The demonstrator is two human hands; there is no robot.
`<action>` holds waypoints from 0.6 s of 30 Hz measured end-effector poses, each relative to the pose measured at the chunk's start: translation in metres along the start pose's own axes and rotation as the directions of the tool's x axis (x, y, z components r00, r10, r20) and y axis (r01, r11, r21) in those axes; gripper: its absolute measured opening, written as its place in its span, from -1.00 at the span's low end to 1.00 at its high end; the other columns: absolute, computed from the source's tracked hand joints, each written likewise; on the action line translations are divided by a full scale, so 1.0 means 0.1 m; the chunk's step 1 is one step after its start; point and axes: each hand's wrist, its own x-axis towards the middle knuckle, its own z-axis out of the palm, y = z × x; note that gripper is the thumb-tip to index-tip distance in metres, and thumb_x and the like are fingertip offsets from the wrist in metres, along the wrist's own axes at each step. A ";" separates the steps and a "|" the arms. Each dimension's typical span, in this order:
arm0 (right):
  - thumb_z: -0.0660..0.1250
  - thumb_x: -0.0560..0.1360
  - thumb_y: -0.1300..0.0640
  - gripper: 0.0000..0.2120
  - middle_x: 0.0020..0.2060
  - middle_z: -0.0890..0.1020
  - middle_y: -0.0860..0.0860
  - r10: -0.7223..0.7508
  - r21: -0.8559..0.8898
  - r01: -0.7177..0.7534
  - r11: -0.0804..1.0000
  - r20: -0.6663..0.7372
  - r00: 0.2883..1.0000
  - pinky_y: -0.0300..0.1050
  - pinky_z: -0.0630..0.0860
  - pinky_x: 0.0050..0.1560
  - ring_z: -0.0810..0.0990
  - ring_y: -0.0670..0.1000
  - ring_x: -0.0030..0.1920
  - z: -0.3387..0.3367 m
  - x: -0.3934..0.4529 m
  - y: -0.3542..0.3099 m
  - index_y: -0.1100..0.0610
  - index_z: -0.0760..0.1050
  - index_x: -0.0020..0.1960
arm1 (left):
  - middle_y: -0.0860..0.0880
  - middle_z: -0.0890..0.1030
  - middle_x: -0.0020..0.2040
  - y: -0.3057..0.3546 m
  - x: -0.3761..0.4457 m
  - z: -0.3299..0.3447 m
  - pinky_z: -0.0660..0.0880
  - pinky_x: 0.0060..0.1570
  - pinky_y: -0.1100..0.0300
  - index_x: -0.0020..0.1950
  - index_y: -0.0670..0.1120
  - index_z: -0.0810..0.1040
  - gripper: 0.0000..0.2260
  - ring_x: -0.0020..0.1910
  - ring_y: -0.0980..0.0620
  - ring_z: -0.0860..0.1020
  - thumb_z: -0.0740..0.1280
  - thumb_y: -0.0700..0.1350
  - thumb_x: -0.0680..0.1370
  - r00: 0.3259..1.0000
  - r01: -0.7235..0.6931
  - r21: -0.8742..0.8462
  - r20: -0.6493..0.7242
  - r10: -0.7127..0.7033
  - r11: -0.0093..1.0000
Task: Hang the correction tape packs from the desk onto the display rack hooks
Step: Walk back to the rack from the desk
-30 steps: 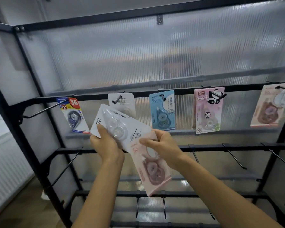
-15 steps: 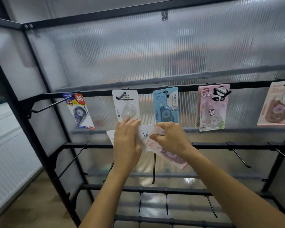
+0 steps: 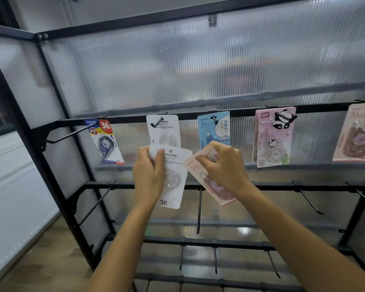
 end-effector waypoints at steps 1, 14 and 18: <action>0.42 0.47 0.06 -0.83 -0.10 0.69 0.04 0.012 0.029 -0.012 0.999 0.000 1.000 -0.18 0.59 -0.30 0.67 0.01 -0.10 -0.01 -0.01 0.00 0.17 0.56 -0.12 | 0.10 0.44 -0.31 0.00 0.06 -0.03 0.31 -0.38 0.40 -0.04 -0.09 0.37 -0.83 -0.36 0.25 0.44 0.26 0.00 0.60 0.997 0.047 -0.028 -0.055 -0.048 0.999; 0.42 0.47 0.08 -0.83 -0.10 0.68 0.06 0.060 0.098 -0.067 0.993 0.077 0.995 -0.29 0.58 -0.32 0.67 0.03 -0.07 0.09 -0.11 0.08 0.19 0.54 -0.13 | 0.14 0.44 -0.29 0.01 0.63 -0.12 0.31 -0.41 0.45 -0.08 -0.08 0.41 -0.75 -0.34 0.22 0.41 0.29 0.09 0.57 0.949 0.248 -0.134 -0.163 -0.268 0.959; 0.43 0.46 0.08 -0.85 -0.10 0.68 0.04 0.071 0.124 -0.080 0.989 0.075 0.995 -0.39 0.54 -0.35 0.68 0.02 -0.07 0.10 -0.12 0.12 0.17 0.54 -0.13 | 0.13 0.45 -0.28 0.03 0.64 -0.11 0.32 -0.40 0.47 -0.08 -0.06 0.42 -0.76 -0.33 0.21 0.41 0.30 0.10 0.56 0.953 0.236 -0.145 -0.160 -0.258 0.961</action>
